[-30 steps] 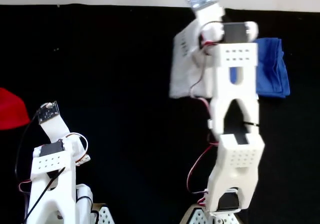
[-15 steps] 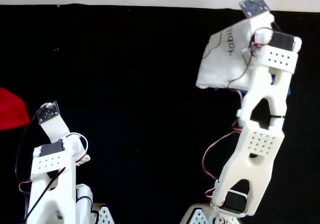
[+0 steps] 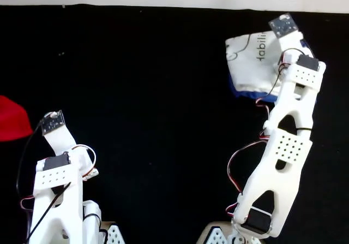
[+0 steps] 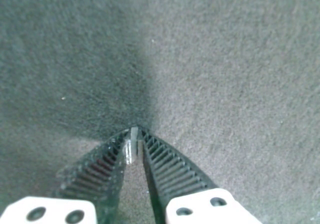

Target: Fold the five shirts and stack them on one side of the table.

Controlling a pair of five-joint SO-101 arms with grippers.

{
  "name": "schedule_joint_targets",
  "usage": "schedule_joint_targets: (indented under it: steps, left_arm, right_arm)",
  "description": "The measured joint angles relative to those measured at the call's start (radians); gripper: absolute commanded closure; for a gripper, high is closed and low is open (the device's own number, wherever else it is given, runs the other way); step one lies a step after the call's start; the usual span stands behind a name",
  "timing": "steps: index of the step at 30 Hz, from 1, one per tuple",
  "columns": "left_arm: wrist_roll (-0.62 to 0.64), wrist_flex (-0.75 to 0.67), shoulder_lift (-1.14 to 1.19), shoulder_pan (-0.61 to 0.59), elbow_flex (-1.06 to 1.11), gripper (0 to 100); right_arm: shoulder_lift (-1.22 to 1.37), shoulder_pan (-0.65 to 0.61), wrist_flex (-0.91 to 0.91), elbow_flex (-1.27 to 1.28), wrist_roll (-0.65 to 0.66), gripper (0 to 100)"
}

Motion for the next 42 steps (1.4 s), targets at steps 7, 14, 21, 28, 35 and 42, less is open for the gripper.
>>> schedule_joint_targets:
  steps: [7, 14, 21, 28, 35, 42]
  left_arm:
    - [0.0, 0.0, 0.0, 0.0, 0.0, 98]
    - [0.0, 0.0, 0.0, 0.0, 0.0, 98]
    - [0.0, 0.0, 0.0, 0.0, 0.0, 98]
    - [0.0, 0.0, 0.0, 0.0, 0.0, 98]
    - [0.0, 0.0, 0.0, 0.0, 0.0, 98]
    - [0.0, 0.0, 0.0, 0.0, 0.0, 98]
  right_arm:
    - [-0.011, 0.031, 0.0, 0.0, -0.026, 76.8]
    - [-0.057, 0.051, -0.005, -0.132, -0.259, 76.8]
    - [-0.054, -0.003, -0.005, -0.158, -0.299, 90.8]
    - [0.101, -0.02, -0.112, -0.158, -0.21, 98.2]
    - [0.17, 0.018, -0.213, -0.166, -0.028, 97.9]
    - [0.161, 0.018, -0.212, -0.311, -0.176, 87.1]
